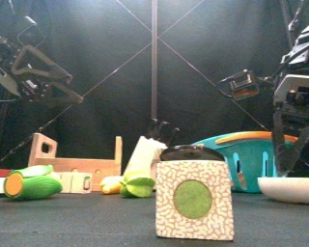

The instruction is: Grab sushi piece

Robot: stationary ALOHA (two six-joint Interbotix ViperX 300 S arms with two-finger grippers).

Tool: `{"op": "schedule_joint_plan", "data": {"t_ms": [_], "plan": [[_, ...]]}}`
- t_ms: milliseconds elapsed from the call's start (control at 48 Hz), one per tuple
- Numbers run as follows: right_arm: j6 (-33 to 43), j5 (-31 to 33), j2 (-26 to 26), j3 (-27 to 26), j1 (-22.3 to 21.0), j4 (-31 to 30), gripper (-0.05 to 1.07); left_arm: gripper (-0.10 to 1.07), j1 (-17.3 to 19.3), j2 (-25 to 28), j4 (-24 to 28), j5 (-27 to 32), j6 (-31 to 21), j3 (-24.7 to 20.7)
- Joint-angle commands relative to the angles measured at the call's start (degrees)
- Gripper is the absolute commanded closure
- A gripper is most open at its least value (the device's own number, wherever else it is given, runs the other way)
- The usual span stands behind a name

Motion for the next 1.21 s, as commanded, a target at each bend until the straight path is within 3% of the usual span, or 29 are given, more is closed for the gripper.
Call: {"op": "schedule_joint_plan", "data": {"t_ms": [0,542,1188], "plan": [[-0.1,-0.4,-0.6,-1.1,0.2,-0.1,0.19,-0.06,0.0,0.0,0.0,-0.4,0.0,-0.7],[-0.5,-2.5,1.8,-7.6,3.3,-2.8,0.2,-0.06,0.0,0.0,0.0,-0.3,0.1,-0.6],[-0.4,-4.2,18.5,-23.9,11.2,-11.1,0.2,-0.06,-0.1,0.0,0.0,-0.3,0.0,-0.6]]}}
